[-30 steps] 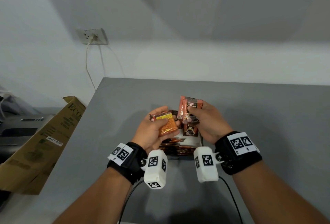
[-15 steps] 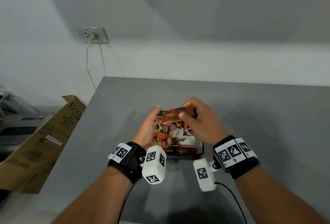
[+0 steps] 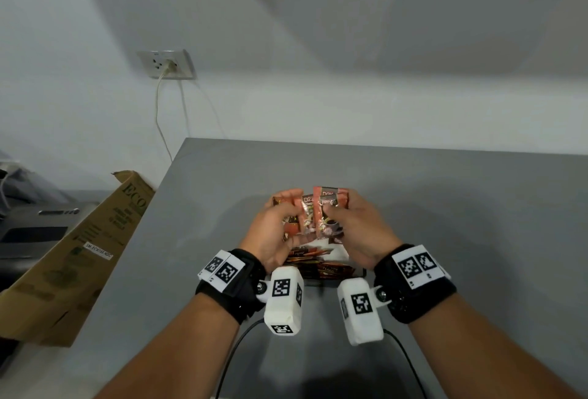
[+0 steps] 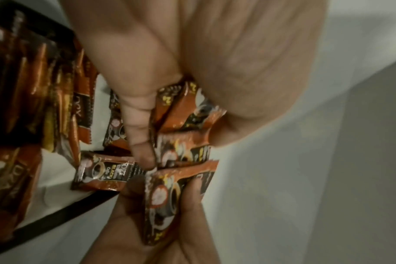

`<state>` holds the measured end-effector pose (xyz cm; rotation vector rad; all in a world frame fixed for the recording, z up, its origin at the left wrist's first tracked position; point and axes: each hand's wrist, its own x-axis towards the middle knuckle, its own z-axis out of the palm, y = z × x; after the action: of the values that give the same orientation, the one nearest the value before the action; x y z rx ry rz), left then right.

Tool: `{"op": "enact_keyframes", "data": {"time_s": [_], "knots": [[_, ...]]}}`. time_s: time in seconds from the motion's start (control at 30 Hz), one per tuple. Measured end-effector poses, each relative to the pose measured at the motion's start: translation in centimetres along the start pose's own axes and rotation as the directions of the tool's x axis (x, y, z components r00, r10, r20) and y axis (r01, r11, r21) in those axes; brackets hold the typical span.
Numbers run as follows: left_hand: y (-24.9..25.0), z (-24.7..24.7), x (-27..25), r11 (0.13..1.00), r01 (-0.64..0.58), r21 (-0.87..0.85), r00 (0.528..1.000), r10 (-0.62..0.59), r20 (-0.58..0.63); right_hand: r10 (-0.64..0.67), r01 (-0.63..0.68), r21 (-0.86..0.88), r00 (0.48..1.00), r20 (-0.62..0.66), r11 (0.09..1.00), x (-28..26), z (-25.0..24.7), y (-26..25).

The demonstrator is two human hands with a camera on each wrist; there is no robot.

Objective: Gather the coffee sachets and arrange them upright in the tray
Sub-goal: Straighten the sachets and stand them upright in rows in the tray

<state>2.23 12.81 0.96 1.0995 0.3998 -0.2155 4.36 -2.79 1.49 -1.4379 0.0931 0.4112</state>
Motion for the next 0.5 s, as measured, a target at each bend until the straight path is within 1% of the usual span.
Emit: {"op": "enact_keyframes", "data": {"time_s": [0.07, 0.17, 0.23, 0.3, 0.37, 0.5], "knots": [[0.3, -0.5, 0.0, 0.996, 0.043, -0.076, 0.999, -0.044, -0.003, 0.028, -0.027, 0.083, 0.999, -0.017, 0.996, 0.5, -0.7, 0.1], [0.0, -1.1, 0.0, 1.000, 0.003, -0.020, 1.000, -0.003, -0.021, 0.056, -0.055, 0.207, 0.998, 0.000, 0.977, 0.8, -1.7, -0.1], [-0.2, -1.0, 0.0, 1.000, -0.029, 0.007, 0.999, 0.030, -0.044, 0.062, -0.064, 0.239, 0.998, 0.014, 0.969, 0.7, -1.7, -0.1], [-0.6, -0.8, 0.1, 0.998, -0.054, 0.018, 0.997, 0.055, -0.062, 0.075, -0.082, 0.198, 0.996, 0.044, 0.977, 0.7, -1.1, 0.5], [-0.7, -0.4, 0.1, 0.996, -0.075, 0.054, 0.995, 0.079, -0.062, 0.081, -0.084, 0.102, 0.996, 0.042, 0.991, 0.6, -0.2, 1.2], [-0.7, -0.2, 0.1, 0.985, -0.084, 0.149, 0.995, 0.090, -0.032, -0.008, 0.006, -0.038, 0.999, -0.045, 0.999, 0.8, 0.1, 1.3]]}}
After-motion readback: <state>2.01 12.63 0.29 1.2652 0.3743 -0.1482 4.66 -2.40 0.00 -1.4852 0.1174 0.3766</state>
